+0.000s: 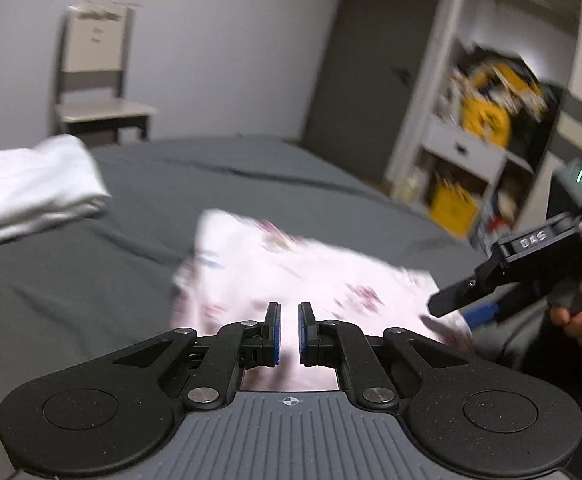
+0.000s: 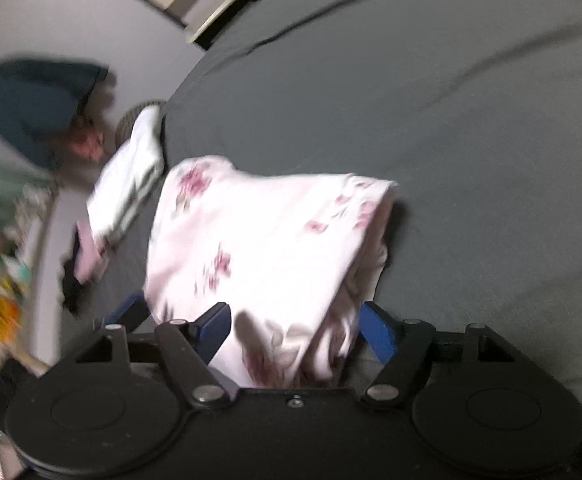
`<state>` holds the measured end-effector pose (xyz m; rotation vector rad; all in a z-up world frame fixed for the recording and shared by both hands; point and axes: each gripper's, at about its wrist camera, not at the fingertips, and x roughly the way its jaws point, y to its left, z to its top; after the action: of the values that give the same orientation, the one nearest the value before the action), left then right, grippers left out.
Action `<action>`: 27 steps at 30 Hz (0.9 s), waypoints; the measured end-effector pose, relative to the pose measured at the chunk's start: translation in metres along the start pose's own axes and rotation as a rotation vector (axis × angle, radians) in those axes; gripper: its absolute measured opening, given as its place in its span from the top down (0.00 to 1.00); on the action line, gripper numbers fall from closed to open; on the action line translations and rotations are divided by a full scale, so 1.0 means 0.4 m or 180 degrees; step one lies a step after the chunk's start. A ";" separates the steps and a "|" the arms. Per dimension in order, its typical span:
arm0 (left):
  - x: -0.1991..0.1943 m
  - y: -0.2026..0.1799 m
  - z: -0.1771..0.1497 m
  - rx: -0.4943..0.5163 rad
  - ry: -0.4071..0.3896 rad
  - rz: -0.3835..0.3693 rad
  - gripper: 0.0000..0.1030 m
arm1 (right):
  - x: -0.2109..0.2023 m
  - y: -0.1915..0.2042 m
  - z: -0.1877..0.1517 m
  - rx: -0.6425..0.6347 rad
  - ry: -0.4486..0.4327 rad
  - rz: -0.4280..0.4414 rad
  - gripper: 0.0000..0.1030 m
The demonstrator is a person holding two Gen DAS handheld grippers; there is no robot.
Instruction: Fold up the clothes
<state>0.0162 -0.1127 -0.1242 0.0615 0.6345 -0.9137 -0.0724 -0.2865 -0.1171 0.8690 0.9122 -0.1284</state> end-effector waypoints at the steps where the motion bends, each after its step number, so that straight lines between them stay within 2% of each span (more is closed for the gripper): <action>1: 0.019 -0.004 -0.002 0.0037 0.0076 0.0036 0.94 | -0.006 0.017 -0.015 -0.0101 -0.0074 -0.0051 0.32; 5: 0.053 0.021 -0.016 -0.0008 0.0263 0.0390 0.94 | -0.032 0.086 -0.076 -0.0506 -0.0368 -0.0256 0.32; 8: 0.028 0.072 -0.013 -0.0358 0.0248 0.0460 0.94 | -0.040 0.135 -0.103 -0.0745 -0.0503 -0.0318 0.32; 9: 0.015 0.079 -0.012 -0.0407 0.0224 0.0572 0.94 | -0.038 0.150 -0.103 -0.0801 -0.0519 -0.0298 0.32; 12: -0.031 0.091 -0.012 -0.0381 0.0163 0.1186 0.94 | -0.039 0.195 -0.088 -0.0979 -0.0598 -0.0225 0.32; 13: -0.045 0.103 -0.013 -0.0447 0.0150 0.1233 0.94 | -0.035 0.211 -0.075 -0.0999 -0.0594 -0.0171 0.32; 14: -0.062 0.115 -0.013 -0.0559 0.0115 0.1131 0.94 | -0.031 0.228 -0.062 -0.1019 -0.0591 -0.0117 0.32; 16: -0.090 0.126 -0.014 -0.0757 0.0003 0.0766 0.94 | -0.022 0.262 -0.035 -0.1053 -0.0592 -0.0036 0.32; 18: -0.107 0.108 -0.011 -0.0759 -0.0137 0.0361 0.94 | -0.011 0.307 0.001 -0.1072 -0.0648 -0.0121 0.35; 20: -0.104 0.064 -0.007 -0.0525 -0.0173 0.0166 0.94 | -0.020 0.351 0.031 -0.1156 -0.0755 -0.0324 0.36; 23: -0.059 0.001 -0.004 -0.0163 -0.0014 0.0001 0.94 | -0.036 0.393 0.063 -0.1272 -0.0799 -0.0397 0.35; 25: -0.014 -0.031 -0.005 -0.0037 0.0187 -0.0131 0.94 | -0.014 0.402 0.081 -0.1337 -0.0617 -0.0301 0.35; 27: 0.024 -0.059 -0.011 0.0109 0.0417 -0.0149 0.94 | 0.035 0.412 0.092 -0.1504 -0.0408 -0.0338 0.34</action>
<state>0.0006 -0.1331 -0.1281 0.1385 0.7446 -0.9714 0.0329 -0.1997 -0.0165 0.3697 0.8220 -0.0549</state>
